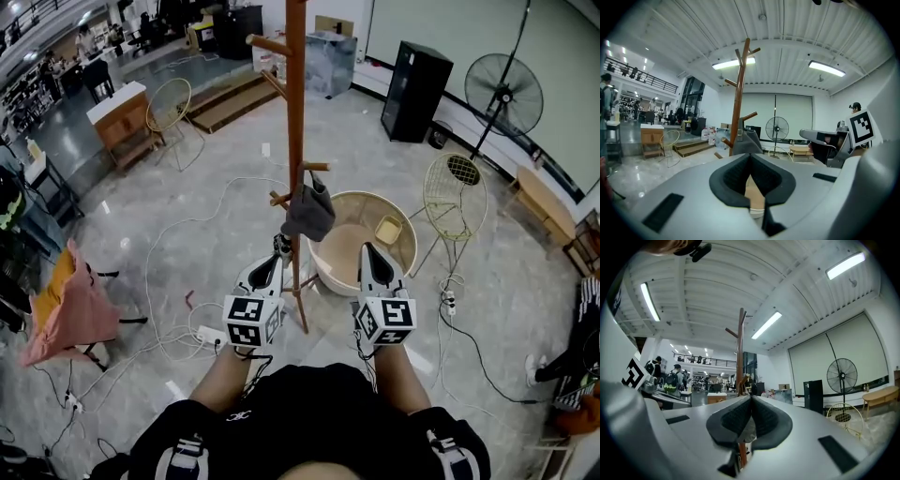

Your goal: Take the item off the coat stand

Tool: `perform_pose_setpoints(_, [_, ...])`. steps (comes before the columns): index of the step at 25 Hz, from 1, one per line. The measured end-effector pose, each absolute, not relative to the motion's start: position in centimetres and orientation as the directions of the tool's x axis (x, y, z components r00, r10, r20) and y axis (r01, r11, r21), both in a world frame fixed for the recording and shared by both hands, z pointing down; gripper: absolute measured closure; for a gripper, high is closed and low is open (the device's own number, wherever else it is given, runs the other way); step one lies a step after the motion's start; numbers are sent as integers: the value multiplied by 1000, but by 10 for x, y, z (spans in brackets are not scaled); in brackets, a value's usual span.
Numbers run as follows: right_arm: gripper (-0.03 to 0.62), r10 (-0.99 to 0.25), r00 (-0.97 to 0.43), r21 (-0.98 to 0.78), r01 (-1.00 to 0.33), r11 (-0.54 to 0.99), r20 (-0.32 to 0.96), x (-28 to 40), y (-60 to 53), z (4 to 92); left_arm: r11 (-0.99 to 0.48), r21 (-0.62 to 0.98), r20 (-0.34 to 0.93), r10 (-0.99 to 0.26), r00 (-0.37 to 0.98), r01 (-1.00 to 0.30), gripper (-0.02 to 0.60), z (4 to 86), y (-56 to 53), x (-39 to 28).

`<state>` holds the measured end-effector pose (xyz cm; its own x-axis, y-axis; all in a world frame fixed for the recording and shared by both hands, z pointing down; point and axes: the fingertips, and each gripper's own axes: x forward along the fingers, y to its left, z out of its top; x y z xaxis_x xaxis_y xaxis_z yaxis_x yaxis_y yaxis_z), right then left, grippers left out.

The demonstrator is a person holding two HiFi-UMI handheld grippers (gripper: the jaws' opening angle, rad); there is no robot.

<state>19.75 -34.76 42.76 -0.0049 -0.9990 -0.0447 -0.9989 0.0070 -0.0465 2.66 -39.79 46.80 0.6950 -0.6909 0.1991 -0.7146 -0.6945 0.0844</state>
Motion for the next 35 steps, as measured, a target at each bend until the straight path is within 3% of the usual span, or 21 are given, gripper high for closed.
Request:
perform_pose_setpoints(8, [577,-991,-128,-66,-989,130,-47,203,-399,428,-637,90,220,-737,639,-766,569,472,-436,34])
perform_pose_setpoints(11, [439,-974,-218,-103,-969,223,-58,202,-416,429,-615,87,219,-755,618,-783,569,472,-442,39])
perform_pose_setpoints(15, [308,-958,-283,-86,-955,285,-34,200,-439,434,-579,79,235,-780,580,-812,569,475,-449,41])
perform_pose_setpoints(19, [239,-942,-334,-31,-942,333,22,193,-465,451,-538,70,249,-806,537,-840,569,479,-457,37])
perform_pose_setpoints(35, [204,-871,-438,-77,-899,432,222,191,-558,541,-348,51,264,-899,349,-936,569,482,-478,10])
